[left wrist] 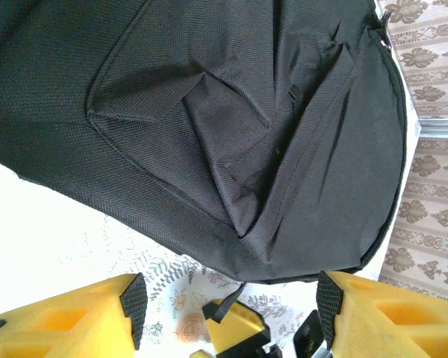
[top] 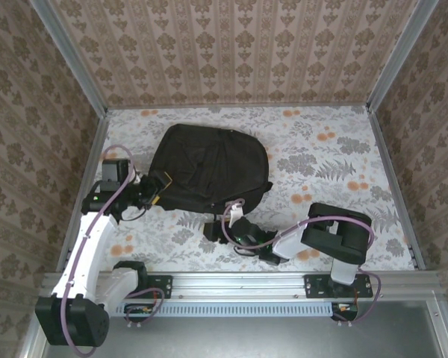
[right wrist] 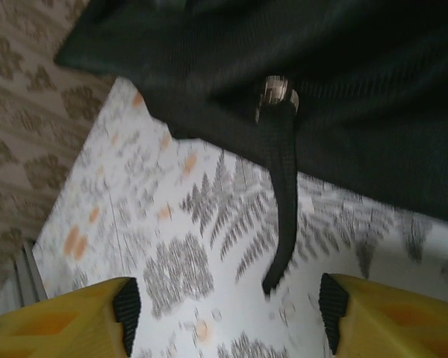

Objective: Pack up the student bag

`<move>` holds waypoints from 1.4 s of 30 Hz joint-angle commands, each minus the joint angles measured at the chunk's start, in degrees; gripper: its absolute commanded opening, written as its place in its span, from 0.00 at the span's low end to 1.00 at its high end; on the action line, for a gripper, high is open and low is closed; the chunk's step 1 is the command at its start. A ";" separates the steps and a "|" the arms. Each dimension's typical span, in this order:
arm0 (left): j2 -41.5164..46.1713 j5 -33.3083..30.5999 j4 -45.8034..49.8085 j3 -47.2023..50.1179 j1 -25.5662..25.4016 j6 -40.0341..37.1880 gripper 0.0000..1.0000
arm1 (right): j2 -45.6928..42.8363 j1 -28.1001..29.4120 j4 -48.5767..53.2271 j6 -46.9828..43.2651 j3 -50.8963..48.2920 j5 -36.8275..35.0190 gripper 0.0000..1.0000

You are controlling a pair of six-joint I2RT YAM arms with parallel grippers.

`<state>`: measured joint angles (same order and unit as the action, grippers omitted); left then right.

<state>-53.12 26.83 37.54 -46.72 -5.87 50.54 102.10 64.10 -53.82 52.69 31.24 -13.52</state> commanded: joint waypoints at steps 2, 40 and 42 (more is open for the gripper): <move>0.46 1.35 0.87 -1.26 0.73 -1.24 0.65 | 1.46 -3.01 -0.96 3.21 2.60 2.69 0.59; -11.57 -12.59 -7.74 4.81 -4.54 13.73 0.59 | -7.14 -5.74 18.67 3.52 11.60 15.39 0.00; -13.38 -12.59 -9.50 4.49 -4.51 13.72 0.54 | -7.12 -5.73 18.75 3.44 11.56 15.56 0.00</move>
<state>-64.90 15.57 31.62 -42.00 -10.48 63.05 95.85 58.39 -35.35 57.19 41.21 -0.08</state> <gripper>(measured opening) 0.554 0.059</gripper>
